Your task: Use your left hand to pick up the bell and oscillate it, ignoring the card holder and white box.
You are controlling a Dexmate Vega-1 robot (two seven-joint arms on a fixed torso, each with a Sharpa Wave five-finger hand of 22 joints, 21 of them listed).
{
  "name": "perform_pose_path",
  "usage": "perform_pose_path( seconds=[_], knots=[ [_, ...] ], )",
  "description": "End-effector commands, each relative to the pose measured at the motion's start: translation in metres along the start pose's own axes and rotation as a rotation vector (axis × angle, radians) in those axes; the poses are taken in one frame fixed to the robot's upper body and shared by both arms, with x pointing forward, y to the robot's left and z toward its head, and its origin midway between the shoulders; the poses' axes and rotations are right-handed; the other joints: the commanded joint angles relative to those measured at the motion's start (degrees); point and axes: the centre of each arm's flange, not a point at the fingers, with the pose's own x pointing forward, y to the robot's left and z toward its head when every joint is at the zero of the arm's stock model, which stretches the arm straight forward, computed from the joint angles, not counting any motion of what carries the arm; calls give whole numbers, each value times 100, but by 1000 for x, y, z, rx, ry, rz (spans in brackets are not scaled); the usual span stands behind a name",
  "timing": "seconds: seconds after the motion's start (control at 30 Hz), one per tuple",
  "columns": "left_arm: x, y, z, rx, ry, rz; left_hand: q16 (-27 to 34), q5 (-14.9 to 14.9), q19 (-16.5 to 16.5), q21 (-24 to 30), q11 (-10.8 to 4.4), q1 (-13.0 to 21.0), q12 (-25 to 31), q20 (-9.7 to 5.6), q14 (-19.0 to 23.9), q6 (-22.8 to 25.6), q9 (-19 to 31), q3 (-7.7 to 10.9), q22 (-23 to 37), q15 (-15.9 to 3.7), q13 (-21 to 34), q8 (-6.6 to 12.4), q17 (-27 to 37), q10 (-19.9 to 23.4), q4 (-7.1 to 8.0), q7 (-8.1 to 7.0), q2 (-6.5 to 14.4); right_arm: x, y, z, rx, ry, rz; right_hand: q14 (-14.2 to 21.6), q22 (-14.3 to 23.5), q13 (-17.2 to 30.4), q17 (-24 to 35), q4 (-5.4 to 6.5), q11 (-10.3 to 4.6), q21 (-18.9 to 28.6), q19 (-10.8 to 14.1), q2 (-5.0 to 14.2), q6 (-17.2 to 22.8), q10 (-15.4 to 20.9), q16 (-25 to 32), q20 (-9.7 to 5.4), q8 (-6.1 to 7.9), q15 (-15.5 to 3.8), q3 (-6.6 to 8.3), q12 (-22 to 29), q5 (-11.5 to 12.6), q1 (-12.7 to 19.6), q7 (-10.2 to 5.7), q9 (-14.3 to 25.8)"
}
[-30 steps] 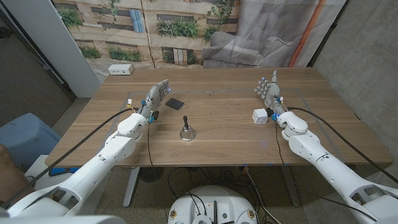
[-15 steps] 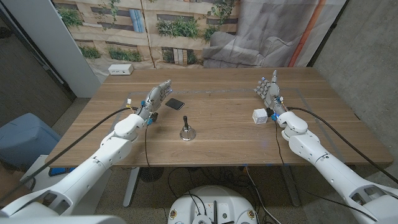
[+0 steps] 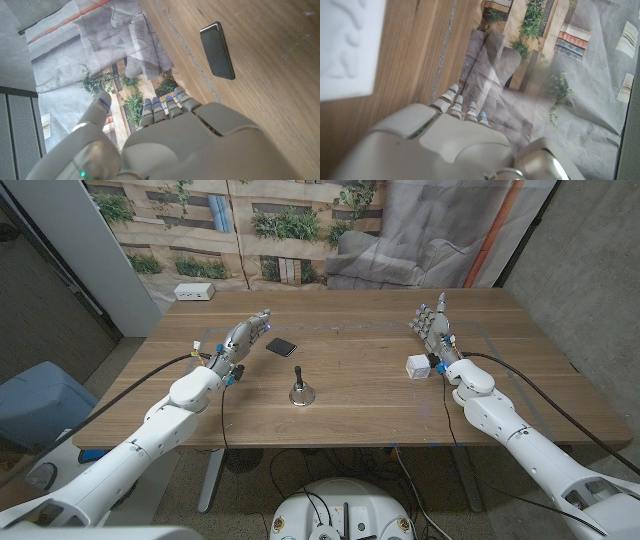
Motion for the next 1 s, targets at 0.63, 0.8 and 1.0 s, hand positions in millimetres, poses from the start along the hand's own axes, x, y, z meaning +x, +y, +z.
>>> perform_pose_path(
  seconds=[0.63, 0.8, 1.0],
  knots=[
    [-32, 20, 27, 213, 4, -195, -36, -23, -96, -79, -268, 513, -105, -97, -228, -177, 26, -120, 24, -578, 29, 13, 31, -136, -81, -387, -438, 0, 0, 0, 1, 1, 4, -42, 16, 30, 18, -7, -6, 39, 35, 555, -45, -56, 20, 1, 31, 24, -32, 26, 22, 18, 6, 15],
    [-42, 15, 24, 220, 20, -222, -17, -17, -87, -74, -309, 576, -77, -95, -193, -153, 26, -135, 22, -592, 29, 32, 32, -56, -83, -418, -509, 0, 0, 0, 1, 1, 4, -44, 16, 30, 18, -7, -5, 39, 35, 554, -45, -60, 20, 1, 31, 25, -32, 24, 22, 18, 2, 15],
    [-53, 14, 22, 235, 30, -228, -4, -9, -43, -58, -334, 669, -56, -86, -156, -121, 27, -147, 20, -594, 28, 53, 32, 30, -83, -448, -591, 0, 0, 0, 0, 0, -3, -41, 16, 30, 18, -7, 5, 39, 33, 555, -45, -47, 20, 5, 31, 24, -32, 29, 22, 17, 3, 15]
  ],
)
